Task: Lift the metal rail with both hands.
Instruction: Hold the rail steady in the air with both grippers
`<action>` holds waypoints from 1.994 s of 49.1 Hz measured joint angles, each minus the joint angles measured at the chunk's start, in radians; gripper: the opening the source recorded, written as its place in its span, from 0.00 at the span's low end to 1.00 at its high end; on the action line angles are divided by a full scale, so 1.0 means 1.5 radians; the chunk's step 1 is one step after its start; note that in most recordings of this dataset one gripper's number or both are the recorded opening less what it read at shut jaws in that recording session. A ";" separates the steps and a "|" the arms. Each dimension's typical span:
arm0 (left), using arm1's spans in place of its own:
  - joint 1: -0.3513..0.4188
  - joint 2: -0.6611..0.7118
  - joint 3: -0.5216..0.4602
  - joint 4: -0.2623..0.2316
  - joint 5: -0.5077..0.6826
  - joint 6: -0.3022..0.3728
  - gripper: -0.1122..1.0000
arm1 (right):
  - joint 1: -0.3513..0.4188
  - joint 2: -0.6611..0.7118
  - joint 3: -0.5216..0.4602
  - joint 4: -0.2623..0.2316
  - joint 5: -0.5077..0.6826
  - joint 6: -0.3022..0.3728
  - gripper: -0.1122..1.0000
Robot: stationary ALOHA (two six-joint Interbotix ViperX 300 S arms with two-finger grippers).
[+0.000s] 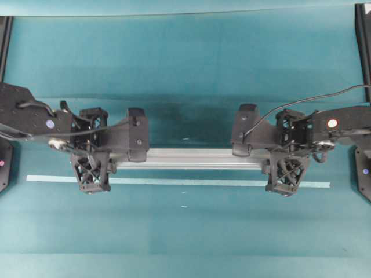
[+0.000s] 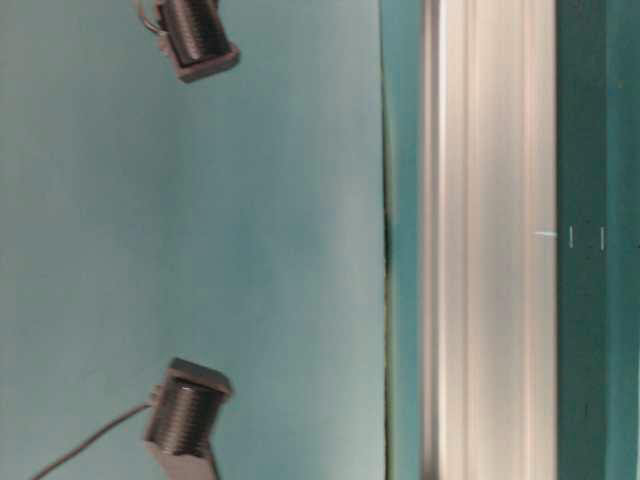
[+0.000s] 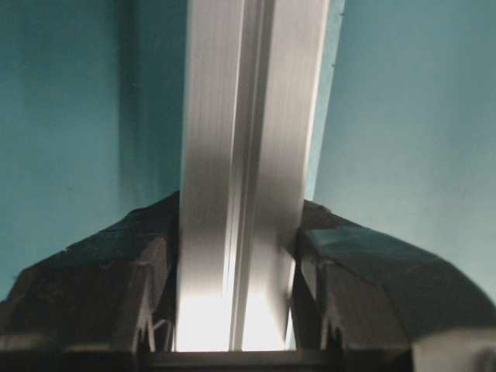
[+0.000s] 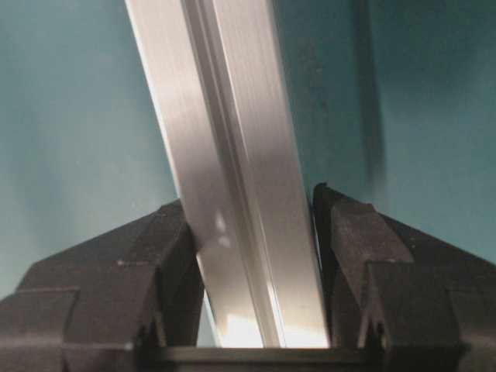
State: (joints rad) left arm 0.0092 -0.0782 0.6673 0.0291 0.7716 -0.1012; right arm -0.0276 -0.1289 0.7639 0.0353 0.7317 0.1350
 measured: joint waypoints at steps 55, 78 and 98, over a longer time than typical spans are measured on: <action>-0.028 0.027 0.019 0.000 -0.073 -0.039 0.39 | 0.025 0.049 0.022 0.002 -0.077 0.001 0.48; -0.029 0.031 0.031 0.000 -0.091 -0.039 0.39 | 0.031 0.055 0.024 0.002 -0.088 0.002 0.48; -0.027 0.031 0.043 0.000 -0.109 -0.036 0.39 | 0.032 0.061 0.022 0.002 -0.093 0.002 0.48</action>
State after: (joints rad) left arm -0.0307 -0.0322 0.7317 0.0291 0.6075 -0.1549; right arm 0.0199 -0.0368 0.7977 0.0383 0.5921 0.1381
